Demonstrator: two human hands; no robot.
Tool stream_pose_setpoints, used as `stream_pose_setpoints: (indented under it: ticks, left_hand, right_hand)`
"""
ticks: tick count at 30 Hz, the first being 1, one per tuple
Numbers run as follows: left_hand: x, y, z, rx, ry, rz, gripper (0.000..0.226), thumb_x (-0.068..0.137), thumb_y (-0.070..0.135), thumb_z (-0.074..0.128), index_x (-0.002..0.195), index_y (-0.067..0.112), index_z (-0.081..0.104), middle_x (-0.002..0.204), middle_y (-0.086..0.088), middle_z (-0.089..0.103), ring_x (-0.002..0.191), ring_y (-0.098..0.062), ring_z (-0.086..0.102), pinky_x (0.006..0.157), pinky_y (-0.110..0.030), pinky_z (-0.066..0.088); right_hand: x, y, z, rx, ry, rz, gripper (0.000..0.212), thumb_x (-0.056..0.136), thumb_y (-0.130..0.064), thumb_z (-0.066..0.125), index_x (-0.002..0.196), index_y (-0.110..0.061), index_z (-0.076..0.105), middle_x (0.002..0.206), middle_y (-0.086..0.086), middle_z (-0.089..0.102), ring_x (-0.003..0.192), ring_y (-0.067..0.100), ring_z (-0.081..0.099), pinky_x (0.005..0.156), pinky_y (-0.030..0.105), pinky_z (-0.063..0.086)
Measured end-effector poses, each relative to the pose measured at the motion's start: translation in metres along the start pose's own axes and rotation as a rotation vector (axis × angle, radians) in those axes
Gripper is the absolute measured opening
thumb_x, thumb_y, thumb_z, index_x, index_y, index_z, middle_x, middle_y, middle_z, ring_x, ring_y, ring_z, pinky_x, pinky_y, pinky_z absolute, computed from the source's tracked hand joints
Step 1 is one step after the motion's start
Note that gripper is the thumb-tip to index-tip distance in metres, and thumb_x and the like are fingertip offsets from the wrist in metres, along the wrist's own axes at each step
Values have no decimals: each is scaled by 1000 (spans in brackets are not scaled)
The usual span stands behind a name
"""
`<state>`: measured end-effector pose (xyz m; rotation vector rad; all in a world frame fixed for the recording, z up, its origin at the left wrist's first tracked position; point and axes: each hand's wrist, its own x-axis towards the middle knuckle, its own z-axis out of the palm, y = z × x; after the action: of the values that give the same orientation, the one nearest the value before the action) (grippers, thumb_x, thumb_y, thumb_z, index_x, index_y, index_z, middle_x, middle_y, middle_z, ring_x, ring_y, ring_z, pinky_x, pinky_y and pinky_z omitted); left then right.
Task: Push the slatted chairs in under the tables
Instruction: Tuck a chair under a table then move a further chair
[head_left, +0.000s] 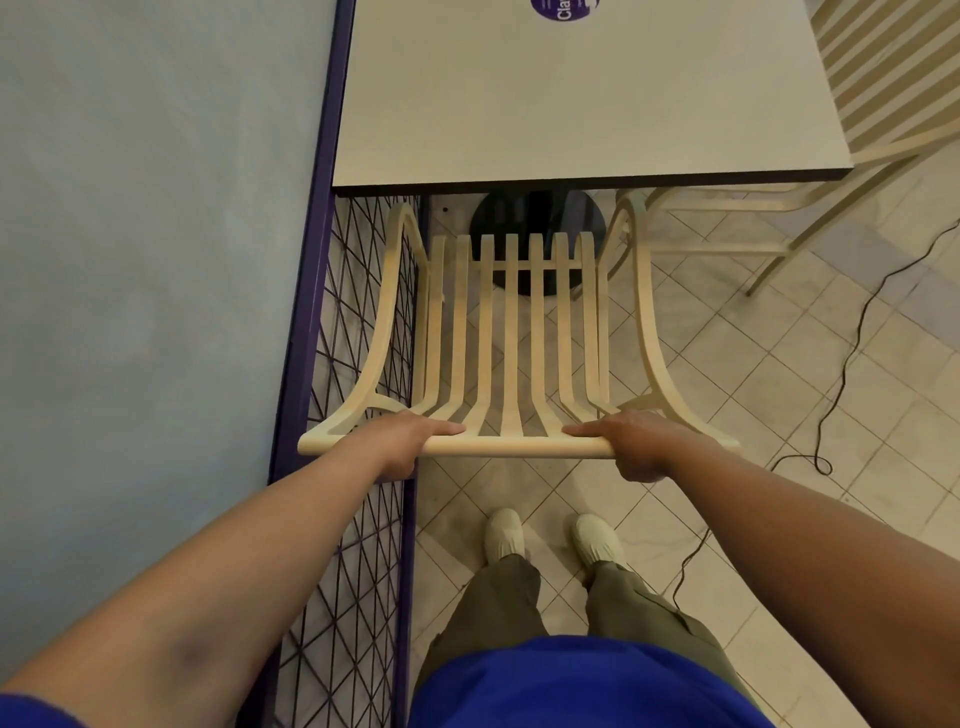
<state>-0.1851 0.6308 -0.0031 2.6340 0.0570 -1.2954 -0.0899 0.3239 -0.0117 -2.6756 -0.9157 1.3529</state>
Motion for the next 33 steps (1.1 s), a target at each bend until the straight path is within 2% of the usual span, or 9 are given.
stream_pose_setpoints:
  ticks: [6, 11, 15, 19, 24, 29, 33]
  left_hand:
    - [0, -1, -1, -13, -3, -2, 94, 90, 1, 62, 149, 64, 25, 116, 3, 53, 95, -20, 58, 82, -37, 55]
    - [0, 1, -3, 1, 2, -2, 94, 90, -1, 60, 151, 62, 26, 113, 3, 53, 92, -19, 58, 77, -35, 52]
    - [-1, 1, -3, 17, -4, 0, 90, 92, 3, 59, 151, 61, 25, 113, 4, 52, 93, -17, 56, 77, -33, 48]
    - [-3, 0, 0, 16, 1, -14, 83, 92, 14, 60, 151, 62, 26, 121, 3, 57, 101, -19, 57, 85, -35, 49]
    - [-2, -1, 1, 3, 20, 0, 77, 92, 24, 63, 151, 58, 28, 126, 3, 57, 106, -19, 57, 91, -38, 50]
    - [1, -1, 1, -26, 33, 26, 72, 87, 50, 67, 150, 54, 34, 125, 7, 59, 107, -16, 56, 91, -40, 49]
    - [1, 10, -5, -138, 3, 28, 74, 86, 70, 61, 152, 48, 37, 141, 4, 55, 121, -18, 53, 103, -45, 46]
  right_hand:
    - [2, 1, -2, 12, 3, -3, 80, 93, -3, 61, 154, -45, 31, 107, -6, 47, 92, 15, 51, 82, 28, 41]
    - [-1, 1, -2, 9, 9, -6, 79, 93, -4, 61, 153, -45, 33, 120, -1, 57, 95, 15, 52, 87, 30, 46]
    - [-1, 0, 1, 8, 25, 14, 76, 93, -7, 60, 151, -49, 35, 117, -4, 58, 97, 16, 56, 93, 36, 52]
    - [-3, -1, 2, 6, 45, 28, 73, 93, -11, 59, 150, -50, 35, 111, -6, 56, 95, 16, 57, 92, 39, 53]
    - [-4, 1, 1, 34, 40, -1, 72, 91, -19, 63, 151, -47, 34, 120, -5, 57, 100, 14, 51, 97, 38, 49]
    - [-4, -1, -2, 55, 42, -46, 66, 92, -32, 66, 152, -39, 38, 132, -1, 60, 111, 18, 55, 100, 37, 45]
    - [0, -2, -6, 121, 25, -8, 72, 90, -43, 69, 154, -35, 37, 139, 2, 57, 115, 20, 55, 102, 37, 43]
